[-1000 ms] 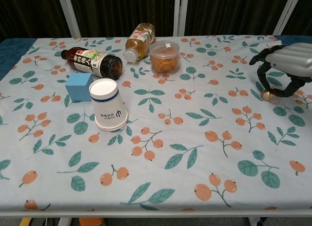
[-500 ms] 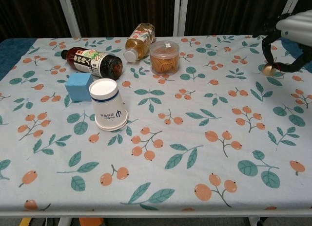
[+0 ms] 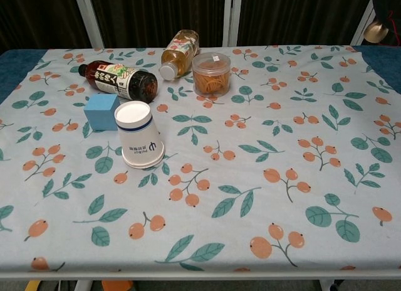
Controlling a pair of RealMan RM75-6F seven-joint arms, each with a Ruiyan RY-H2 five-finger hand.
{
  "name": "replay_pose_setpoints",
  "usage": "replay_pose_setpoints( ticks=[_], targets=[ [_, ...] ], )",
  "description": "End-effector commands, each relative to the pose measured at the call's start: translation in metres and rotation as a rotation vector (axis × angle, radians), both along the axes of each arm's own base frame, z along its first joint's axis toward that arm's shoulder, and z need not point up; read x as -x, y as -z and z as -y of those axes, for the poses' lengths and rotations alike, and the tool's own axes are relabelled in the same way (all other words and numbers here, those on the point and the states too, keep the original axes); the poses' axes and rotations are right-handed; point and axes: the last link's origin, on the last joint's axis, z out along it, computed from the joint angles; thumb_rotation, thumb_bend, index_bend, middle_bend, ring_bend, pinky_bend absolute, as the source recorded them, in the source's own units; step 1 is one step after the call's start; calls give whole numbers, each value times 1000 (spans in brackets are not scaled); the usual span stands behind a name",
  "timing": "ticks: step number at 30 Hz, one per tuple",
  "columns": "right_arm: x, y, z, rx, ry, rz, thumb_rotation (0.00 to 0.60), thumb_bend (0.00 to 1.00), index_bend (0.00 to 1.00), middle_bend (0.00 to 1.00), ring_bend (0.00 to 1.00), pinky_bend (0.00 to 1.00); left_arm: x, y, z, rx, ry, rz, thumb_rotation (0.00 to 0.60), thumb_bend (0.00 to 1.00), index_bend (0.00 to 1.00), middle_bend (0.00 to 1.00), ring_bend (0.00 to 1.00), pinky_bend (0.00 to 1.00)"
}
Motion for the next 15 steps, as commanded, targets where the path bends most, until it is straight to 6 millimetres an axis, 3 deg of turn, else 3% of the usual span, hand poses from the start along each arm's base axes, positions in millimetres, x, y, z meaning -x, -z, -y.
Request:
replay_pose_setpoints(
  ticks=[1, 7, 11, 14, 15],
  targets=[
    [-2, 13, -5, -17, -58, 15, 600, 372, 702, 199, 0, 0, -1, 1, 0, 3, 2, -2, 600, 0, 36, 49, 0, 47],
    [0, 23, -11, -112, 37, 120, 600, 372, 706, 200, 0, 0, 1, -1, 1, -5, -2, 0, 600, 0, 36, 49, 0, 47],
    [13, 13, -3, 82, -23, -76, 600, 373, 713, 201, 0, 0, 2, 1, 1, 3, -1, 0, 600, 0, 36, 49, 0, 47],
    [7, 27, -13, -137, 123, 225, 600, 373, 716, 200, 0, 0, 2, 1, 1, 3, -2, -1, 600, 0, 36, 49, 0, 47],
    [8, 23, -12, -151, 117, 228, 600, 378, 716, 197, 0, 0, 2, 1, 1, 1, -2, 0, 600, 0, 36, 49, 0, 47]
  ],
)
